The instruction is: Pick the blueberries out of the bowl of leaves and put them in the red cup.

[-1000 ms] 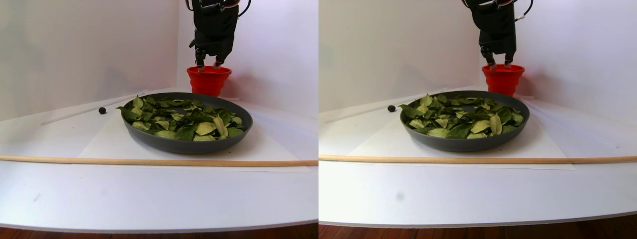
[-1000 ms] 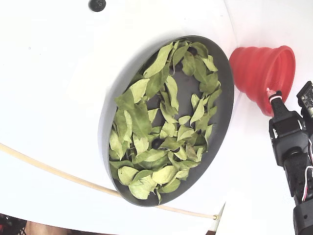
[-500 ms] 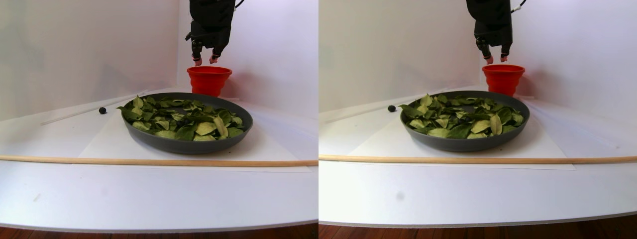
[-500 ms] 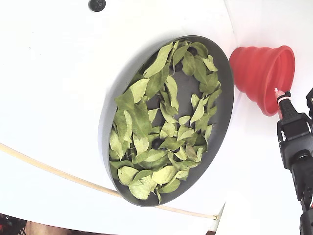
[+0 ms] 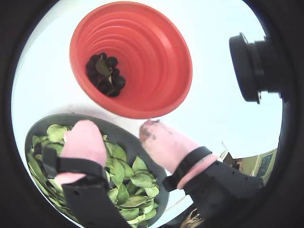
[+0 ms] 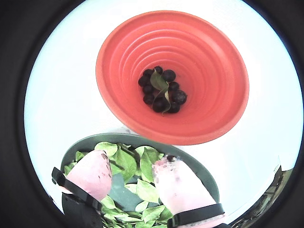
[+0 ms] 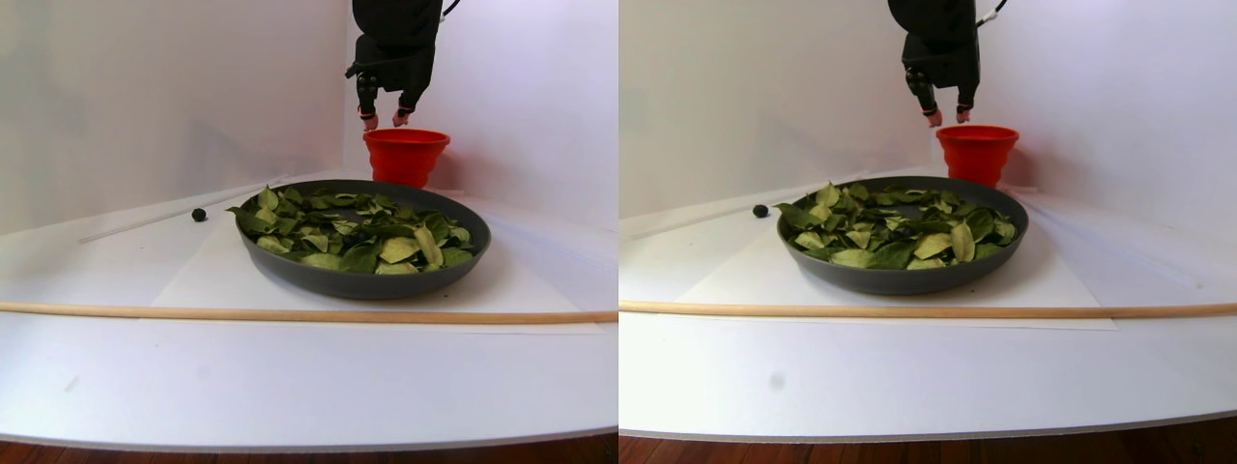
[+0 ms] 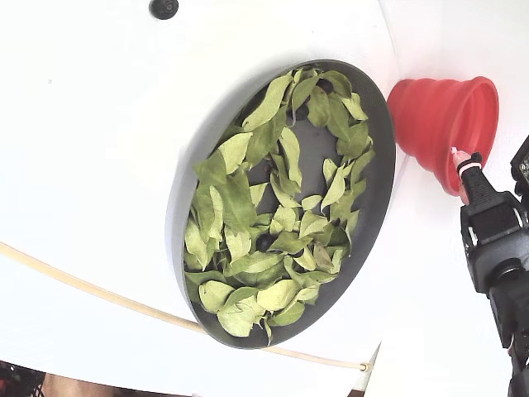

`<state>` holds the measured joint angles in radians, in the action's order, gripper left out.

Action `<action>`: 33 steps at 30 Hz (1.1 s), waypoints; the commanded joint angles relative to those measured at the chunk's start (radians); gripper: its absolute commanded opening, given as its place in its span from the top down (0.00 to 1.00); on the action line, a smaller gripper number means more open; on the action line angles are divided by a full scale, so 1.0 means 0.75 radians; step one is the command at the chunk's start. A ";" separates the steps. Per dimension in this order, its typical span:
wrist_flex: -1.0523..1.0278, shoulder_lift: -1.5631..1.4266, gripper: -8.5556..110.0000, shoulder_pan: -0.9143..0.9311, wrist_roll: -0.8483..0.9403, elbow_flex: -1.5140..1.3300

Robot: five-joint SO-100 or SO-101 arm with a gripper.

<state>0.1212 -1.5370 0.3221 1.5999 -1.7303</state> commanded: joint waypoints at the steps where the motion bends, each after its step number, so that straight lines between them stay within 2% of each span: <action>1: -0.004 -0.198 0.79 -0.006 -0.004 -0.002; 33: 0.033 -0.245 0.79 -0.186 -0.072 -0.286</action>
<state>0.1243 -1.6015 0.1856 1.5417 -1.9574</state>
